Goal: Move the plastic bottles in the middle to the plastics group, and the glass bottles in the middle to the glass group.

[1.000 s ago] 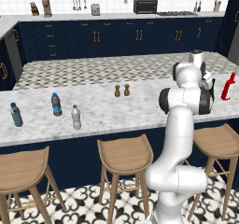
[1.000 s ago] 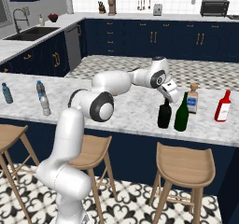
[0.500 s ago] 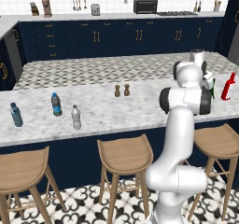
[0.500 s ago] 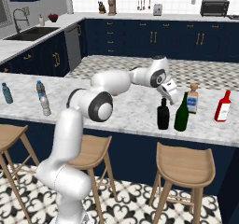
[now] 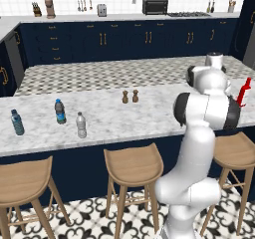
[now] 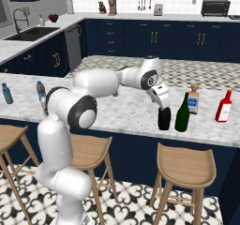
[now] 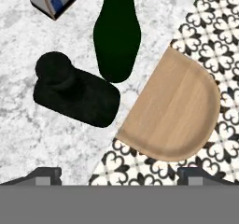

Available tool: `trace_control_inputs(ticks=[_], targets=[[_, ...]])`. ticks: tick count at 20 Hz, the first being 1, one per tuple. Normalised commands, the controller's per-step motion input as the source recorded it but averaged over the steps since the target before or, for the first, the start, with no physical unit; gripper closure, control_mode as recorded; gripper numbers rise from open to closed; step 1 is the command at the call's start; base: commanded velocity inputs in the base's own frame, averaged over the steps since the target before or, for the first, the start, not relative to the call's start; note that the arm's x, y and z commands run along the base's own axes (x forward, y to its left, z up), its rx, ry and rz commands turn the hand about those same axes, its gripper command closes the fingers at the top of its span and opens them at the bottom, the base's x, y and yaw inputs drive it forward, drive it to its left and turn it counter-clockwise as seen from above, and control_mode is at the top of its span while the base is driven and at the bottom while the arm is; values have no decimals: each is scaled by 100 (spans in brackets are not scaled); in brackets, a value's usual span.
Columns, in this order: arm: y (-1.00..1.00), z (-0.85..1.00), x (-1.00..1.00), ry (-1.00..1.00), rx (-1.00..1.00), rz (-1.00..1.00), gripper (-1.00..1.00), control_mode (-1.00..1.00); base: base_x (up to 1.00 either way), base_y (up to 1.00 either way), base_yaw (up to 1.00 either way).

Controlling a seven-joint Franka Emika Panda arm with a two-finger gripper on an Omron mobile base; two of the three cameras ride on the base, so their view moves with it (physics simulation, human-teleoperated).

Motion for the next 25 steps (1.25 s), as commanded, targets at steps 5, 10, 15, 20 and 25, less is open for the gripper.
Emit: trace_control_inputs(ticks=[5,10,15,20,25], targets=[[87,-1,-94,-15,0,1,-100,-100,0,0,0],[81,13,-35,-4,4,14,-100,-100,0,0,0],[85,46,-3,7,10,24,-100,-100,0,0,0],[78,65,-13,17,10,32,-100,-100,0,0,0],[91,26,-65,6,0,38,-100,-100,0,0,0]])
